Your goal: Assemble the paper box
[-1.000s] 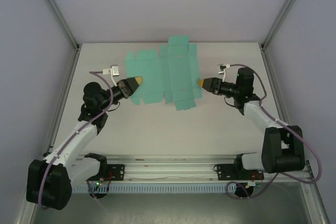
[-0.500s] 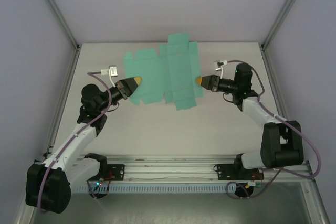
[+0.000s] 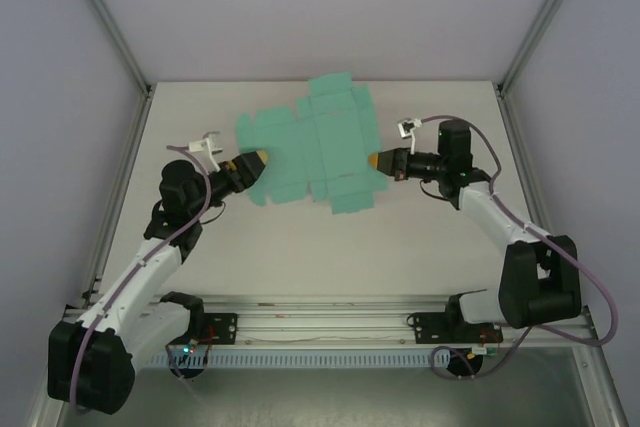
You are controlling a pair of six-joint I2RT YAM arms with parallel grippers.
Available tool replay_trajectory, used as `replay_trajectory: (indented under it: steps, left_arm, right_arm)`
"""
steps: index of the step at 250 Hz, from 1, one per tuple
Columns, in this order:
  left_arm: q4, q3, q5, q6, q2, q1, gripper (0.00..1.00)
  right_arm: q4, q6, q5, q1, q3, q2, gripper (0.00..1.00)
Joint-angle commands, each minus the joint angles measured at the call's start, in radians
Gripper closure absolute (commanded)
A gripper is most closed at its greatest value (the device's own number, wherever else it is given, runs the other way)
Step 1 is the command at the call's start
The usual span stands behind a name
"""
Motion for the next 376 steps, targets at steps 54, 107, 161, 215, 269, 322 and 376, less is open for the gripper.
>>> replay_trajectory:
  steps: [54,107,161,215,269,322,376]
  left_arm:
    - [-0.426,-0.011,-0.354,0.147,-0.023,0.003,0.00]
    - [-0.397,-0.013,-0.312,0.154,0.021,0.003,0.00]
    - [-0.308,0.019,-0.224,0.139,0.109,0.003,0.00]
    - [-0.217,0.131,-0.087,0.108,0.268,-0.001,0.00]
    - [-0.185,0.290,0.015,0.100,0.459,-0.036,0.01]
    - [-0.232,0.450,0.052,0.147,0.623,-0.071,0.14]
    - [-0.261,0.532,0.110,0.167,0.725,-0.099,0.32]
  right_arm:
    - [-0.371,-0.376,0.532,0.141,0.136,0.188,1.00]
    - [-0.336,-0.543,1.045,0.285,0.206,0.318,0.97]
    - [-0.089,-0.819,1.303,0.413,0.117,0.324,0.96]
    - [0.216,-1.114,1.418,0.527,-0.010,0.357,0.96]
    - [0.372,-1.184,1.416,0.565,-0.046,0.370,0.96]
    - [0.356,-1.177,1.374,0.579,-0.054,0.325,0.96]
    - [0.370,-1.167,1.373,0.583,-0.067,0.308,0.96]
